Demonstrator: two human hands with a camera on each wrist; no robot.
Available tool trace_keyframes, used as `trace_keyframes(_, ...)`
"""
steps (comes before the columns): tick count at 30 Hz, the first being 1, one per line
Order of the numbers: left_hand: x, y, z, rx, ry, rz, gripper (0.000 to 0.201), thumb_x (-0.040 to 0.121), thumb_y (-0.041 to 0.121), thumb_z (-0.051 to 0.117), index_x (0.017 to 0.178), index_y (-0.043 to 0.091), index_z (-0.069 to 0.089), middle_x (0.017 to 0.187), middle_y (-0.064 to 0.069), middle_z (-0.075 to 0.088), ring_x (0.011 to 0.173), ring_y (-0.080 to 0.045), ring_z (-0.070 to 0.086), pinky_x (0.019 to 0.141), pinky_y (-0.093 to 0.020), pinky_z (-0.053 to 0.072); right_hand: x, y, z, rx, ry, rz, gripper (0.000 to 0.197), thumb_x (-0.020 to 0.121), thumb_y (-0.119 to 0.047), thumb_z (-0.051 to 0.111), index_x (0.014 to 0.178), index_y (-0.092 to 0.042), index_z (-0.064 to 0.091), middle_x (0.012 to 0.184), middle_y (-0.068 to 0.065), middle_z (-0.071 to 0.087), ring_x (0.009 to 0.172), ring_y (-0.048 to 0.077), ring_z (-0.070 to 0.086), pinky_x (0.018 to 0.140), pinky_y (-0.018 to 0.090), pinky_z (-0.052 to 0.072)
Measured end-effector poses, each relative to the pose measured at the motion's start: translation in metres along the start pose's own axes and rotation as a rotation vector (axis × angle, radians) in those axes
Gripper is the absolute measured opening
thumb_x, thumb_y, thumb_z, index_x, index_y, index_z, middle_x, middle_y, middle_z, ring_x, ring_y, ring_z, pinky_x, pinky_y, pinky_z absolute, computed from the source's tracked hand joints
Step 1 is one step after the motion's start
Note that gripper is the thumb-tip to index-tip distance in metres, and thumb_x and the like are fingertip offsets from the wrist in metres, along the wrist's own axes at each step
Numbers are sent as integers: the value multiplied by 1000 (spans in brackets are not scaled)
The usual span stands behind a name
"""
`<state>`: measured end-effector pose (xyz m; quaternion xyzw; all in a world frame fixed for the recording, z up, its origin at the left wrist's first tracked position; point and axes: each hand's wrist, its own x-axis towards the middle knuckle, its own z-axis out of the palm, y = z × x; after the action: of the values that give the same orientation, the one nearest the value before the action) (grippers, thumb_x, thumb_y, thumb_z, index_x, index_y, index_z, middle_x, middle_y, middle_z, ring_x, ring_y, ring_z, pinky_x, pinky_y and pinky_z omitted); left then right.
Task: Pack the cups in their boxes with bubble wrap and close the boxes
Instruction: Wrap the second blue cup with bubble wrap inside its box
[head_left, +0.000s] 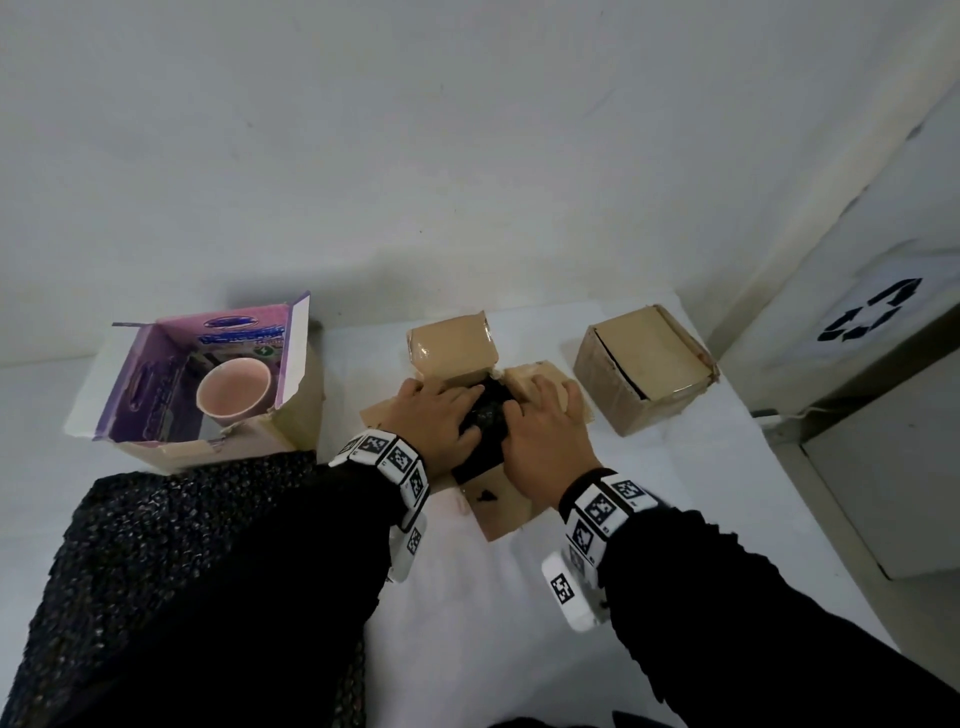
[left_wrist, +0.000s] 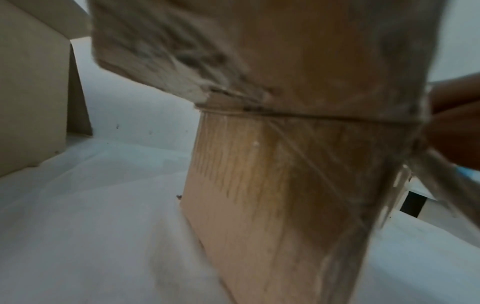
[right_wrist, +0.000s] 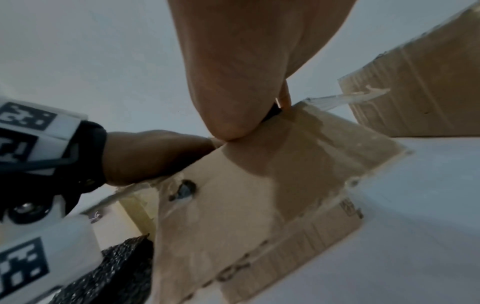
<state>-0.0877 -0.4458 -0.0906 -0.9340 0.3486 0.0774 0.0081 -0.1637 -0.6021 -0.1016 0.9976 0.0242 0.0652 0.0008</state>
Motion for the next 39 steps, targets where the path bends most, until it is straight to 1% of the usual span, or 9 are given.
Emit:
trace_keyframes(5,0,-2,13,16,43,3,84,71,56,10,145,25,35,141,7,51,125,-19,41,101,-39,20,-12,15,-2,44,168,-89,30,90,-37,44,75,-15,57,78,4,65,90,30,52,78,43,36)
trace_keyframes(13,2,-4,19,33,68,46,81,81,64,7,143,23,37,138,5,51,122,-19,47,102,-37,26,-34,13,7,7,154,-64,44,97,-43,40,67,-17,61,73,0,68,102,30,53,86,46,36)
trace_keyframes(17,-7,-1,11,-12,269,81,53,89,54,26,108,20,61,106,1,63,95,-23,58,83,-36,40,-39,16,4,73,227,-156,32,95,-42,44,82,-17,60,86,0,62,92,26,52,79,42,37)
trace_keyframes(20,-27,3,17,-95,426,205,31,95,39,36,84,19,58,84,0,60,77,-23,56,73,-36,41,-41,19,6,156,193,-337,26,91,-43,47,88,-19,57,86,-1,57,81,22,50,74,38,38)
trace_keyframes(22,-43,2,23,-78,415,272,30,91,47,46,80,22,58,79,4,58,73,-19,53,74,-35,40,-39,20,11,138,151,-350,28,88,-47,48,86,-21,57,83,-3,58,78,20,52,76,37,37)
trace_keyframes(26,-60,-2,31,75,374,365,23,82,47,53,81,26,64,80,8,61,75,-19,57,80,-35,36,-31,19,15,67,149,-363,26,81,-45,46,81,-21,55,70,-4,60,71,22,56,76,37,30)
trace_keyframes(31,-61,0,27,200,387,253,13,81,31,56,74,24,64,76,8,64,90,-23,57,90,-40,33,-29,7,18,60,198,-335,22,89,-40,46,83,-21,54,72,-2,58,67,22,54,72,36,30)
trace_keyframes(36,-63,3,29,217,323,98,6,78,23,65,74,23,62,79,9,65,106,-21,55,100,-46,26,-31,-7,26,39,215,-261,11,84,-23,63,86,-20,53,60,-2,57,58,23,54,100,42,35)
trace_keyframes(39,-64,5,30,210,320,64,11,84,31,61,76,25,65,89,9,66,114,-22,50,102,-48,23,-31,-10,23,52,188,-258,8,83,-23,61,83,-20,54,58,-1,58,60,24,55,98,43,34)
